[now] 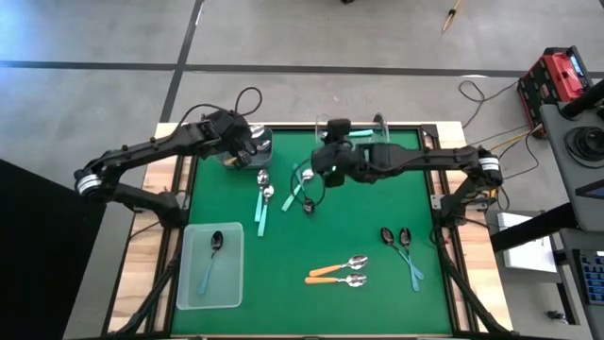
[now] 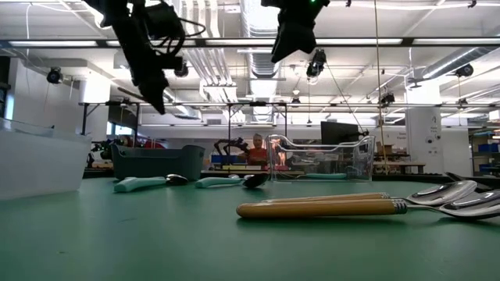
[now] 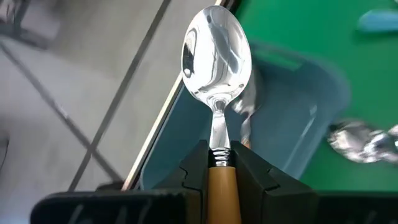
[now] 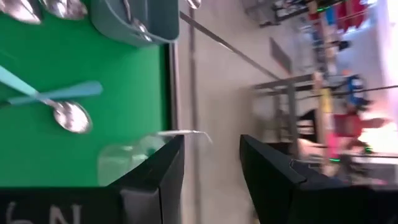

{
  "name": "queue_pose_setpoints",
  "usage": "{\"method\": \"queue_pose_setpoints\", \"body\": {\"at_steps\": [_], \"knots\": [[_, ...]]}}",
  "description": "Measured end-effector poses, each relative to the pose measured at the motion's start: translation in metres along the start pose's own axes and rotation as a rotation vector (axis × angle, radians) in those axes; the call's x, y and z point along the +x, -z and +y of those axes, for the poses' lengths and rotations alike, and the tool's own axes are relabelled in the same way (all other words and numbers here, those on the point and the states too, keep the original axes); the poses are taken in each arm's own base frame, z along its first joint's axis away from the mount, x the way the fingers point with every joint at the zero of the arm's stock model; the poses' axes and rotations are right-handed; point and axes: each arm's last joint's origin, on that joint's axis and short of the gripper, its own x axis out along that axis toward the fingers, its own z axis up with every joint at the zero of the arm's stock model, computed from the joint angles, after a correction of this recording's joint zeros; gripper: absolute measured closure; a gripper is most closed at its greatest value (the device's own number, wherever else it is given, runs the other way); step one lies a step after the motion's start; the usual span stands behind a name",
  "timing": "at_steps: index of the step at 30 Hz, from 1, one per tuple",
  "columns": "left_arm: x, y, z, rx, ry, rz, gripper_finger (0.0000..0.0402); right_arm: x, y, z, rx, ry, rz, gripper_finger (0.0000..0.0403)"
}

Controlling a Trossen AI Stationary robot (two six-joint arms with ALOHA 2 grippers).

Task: Sort silverware by color (type)
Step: Put the yellow spoon into the gray bin

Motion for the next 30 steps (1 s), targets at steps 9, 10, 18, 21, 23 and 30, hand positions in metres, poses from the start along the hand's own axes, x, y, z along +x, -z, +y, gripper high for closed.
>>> {"method": "queue_pose_setpoints", "body": {"at_steps": [9,10,18,21,23,30], "knots": [[0.023,0.012,0.006,0.026,0.02,0.173,0.0372,0.007,0.018,-0.027,0.144,-0.091,-0.036,0.0257],[0.026,0.012,0.006,0.033,0.032,0.187,0.0372,0.008,0.019,-0.027,0.145,-0.095,-0.034,0.0257],[0.053,0.009,-0.003,0.157,0.123,0.254,0.0372,0.02,0.03,-0.016,0.117,-0.132,0.008,0.0257],[0.064,0.005,-0.003,0.172,0.138,0.269,0.0372,0.02,0.035,-0.011,0.115,-0.14,0.021,0.0257],[0.071,0.003,-0.002,0.179,0.143,0.288,0.0372,0.02,0.04,-0.009,0.122,-0.143,0.029,0.0257],[0.084,-0.006,0.003,0.178,0.197,0.291,0.0372,0.02,0.048,-0.003,0.158,-0.151,0.047,0.0257]]}}
